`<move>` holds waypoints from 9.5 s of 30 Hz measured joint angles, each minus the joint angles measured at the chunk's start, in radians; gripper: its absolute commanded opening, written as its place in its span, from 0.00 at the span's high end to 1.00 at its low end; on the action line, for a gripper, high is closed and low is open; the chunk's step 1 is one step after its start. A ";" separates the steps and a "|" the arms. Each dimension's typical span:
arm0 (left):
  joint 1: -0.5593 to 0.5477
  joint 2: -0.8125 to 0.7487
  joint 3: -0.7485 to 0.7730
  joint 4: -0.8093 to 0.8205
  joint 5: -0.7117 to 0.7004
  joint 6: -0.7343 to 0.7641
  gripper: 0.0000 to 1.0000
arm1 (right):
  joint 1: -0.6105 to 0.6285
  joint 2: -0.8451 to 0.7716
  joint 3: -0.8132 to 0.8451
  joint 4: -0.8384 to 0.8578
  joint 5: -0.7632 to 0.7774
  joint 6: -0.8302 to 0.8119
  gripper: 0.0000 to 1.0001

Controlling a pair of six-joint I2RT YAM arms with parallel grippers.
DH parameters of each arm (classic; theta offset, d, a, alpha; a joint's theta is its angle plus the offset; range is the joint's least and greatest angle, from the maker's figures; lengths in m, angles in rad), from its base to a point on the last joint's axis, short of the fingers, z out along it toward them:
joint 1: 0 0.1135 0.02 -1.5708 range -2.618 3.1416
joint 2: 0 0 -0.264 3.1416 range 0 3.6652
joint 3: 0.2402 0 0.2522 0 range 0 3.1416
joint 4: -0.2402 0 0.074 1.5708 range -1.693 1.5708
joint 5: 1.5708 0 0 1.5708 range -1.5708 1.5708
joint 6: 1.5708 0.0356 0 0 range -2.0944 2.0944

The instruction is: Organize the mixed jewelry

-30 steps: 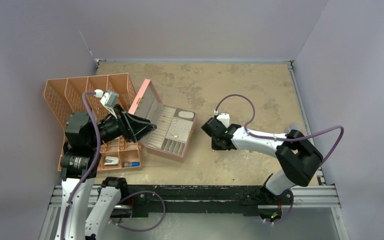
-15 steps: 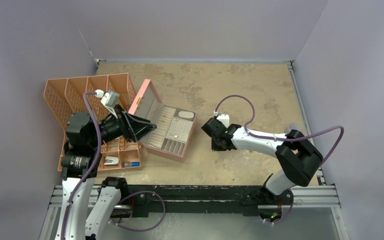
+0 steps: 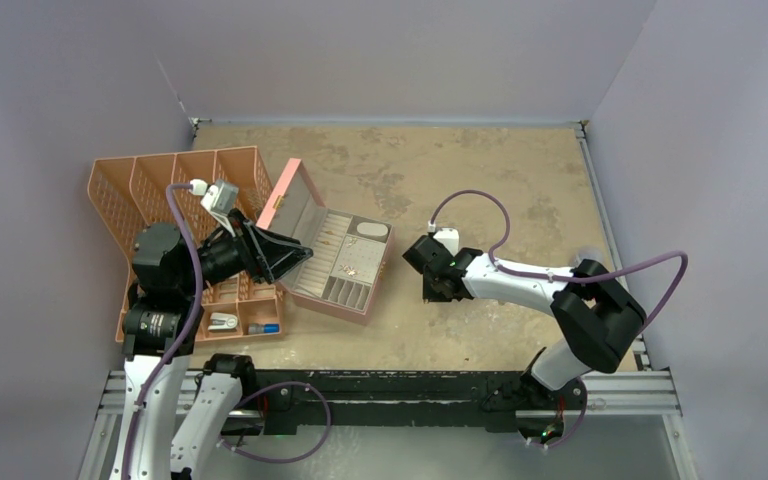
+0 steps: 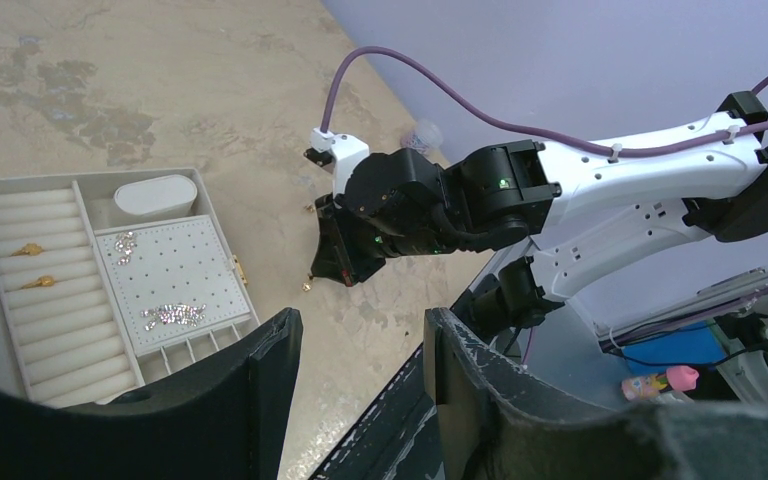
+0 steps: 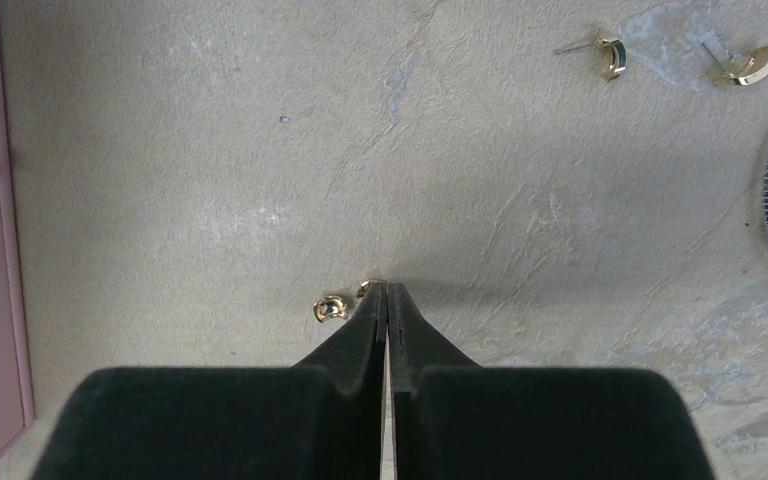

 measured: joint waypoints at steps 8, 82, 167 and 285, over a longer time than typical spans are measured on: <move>0.000 0.000 0.000 0.000 0.001 -0.004 0.51 | -0.005 -0.070 0.000 0.009 -0.029 0.011 1.00; -0.458 0.649 -0.140 0.797 -0.119 -1.209 0.56 | -0.235 -0.478 -0.387 1.567 -0.832 -0.517 1.00; -0.410 0.549 0.058 0.107 -0.455 -0.674 0.94 | -0.212 -0.670 -0.449 1.380 -0.679 -0.391 0.56; -0.486 1.109 0.398 -0.366 -0.887 -0.027 0.92 | -0.179 -0.216 -0.616 1.314 -0.653 0.031 0.63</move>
